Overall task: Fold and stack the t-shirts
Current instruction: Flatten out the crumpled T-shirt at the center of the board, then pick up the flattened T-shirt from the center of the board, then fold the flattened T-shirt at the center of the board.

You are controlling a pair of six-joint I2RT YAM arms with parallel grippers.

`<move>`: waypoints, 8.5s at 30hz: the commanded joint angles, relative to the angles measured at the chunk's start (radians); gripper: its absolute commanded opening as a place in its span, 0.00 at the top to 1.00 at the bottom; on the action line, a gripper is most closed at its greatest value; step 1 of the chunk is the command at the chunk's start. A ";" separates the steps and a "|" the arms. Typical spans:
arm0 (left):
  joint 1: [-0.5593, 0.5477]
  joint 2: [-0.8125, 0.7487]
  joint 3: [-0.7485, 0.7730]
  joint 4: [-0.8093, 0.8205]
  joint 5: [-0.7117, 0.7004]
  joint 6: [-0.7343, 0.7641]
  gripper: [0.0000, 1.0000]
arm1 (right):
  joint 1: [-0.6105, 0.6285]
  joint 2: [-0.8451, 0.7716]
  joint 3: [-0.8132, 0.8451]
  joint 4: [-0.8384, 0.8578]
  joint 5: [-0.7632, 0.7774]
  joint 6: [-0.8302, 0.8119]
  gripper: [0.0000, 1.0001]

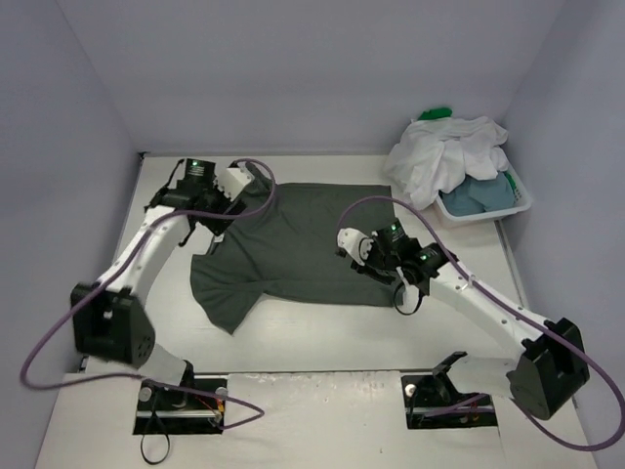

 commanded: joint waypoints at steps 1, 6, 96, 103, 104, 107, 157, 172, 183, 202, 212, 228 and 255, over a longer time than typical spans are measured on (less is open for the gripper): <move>-0.015 -0.211 -0.064 -0.157 0.178 0.027 0.28 | 0.051 -0.043 -0.086 -0.115 0.099 -0.011 0.76; -0.037 -0.424 -0.274 -0.286 0.266 0.113 0.28 | 0.105 -0.034 -0.242 -0.124 0.274 -0.076 0.74; -0.040 -0.566 -0.414 -0.308 0.289 0.135 0.28 | 0.331 0.183 -0.229 -0.089 0.508 -0.024 0.66; -0.040 -0.555 -0.407 -0.305 0.307 0.124 0.28 | 0.314 0.220 -0.227 -0.069 0.523 -0.025 0.68; -0.040 -0.555 -0.410 -0.308 0.318 0.126 0.28 | 0.311 0.226 -0.227 -0.063 0.523 -0.028 0.71; -0.040 -0.563 -0.421 -0.319 0.341 0.129 0.28 | 0.303 0.232 -0.226 -0.052 0.520 -0.031 0.81; -0.323 -0.308 -0.623 -0.133 0.181 0.066 0.80 | 0.283 0.178 -0.213 -0.087 0.520 -0.021 1.00; -0.322 -0.385 -0.415 -0.337 0.095 0.090 0.80 | 0.188 0.098 -0.163 -0.092 0.474 -0.091 1.00; -0.325 -0.402 -0.511 -0.337 0.253 0.024 0.44 | 0.177 0.097 -0.184 -0.092 0.455 -0.097 1.00; -0.351 -0.192 -0.529 -0.225 0.313 0.023 0.43 | 0.180 0.149 -0.163 -0.090 0.454 -0.096 1.00; -0.359 -0.118 -0.540 -0.176 0.330 0.009 0.43 | 0.180 0.171 -0.154 -0.092 0.443 -0.093 1.00; -0.382 -0.050 -0.511 -0.123 0.261 -0.028 0.66 | 0.180 0.169 -0.152 -0.093 0.459 -0.090 1.00; -0.414 -0.107 -0.468 -0.197 0.135 0.001 1.00 | 0.182 0.114 -0.120 -0.105 0.406 -0.099 1.00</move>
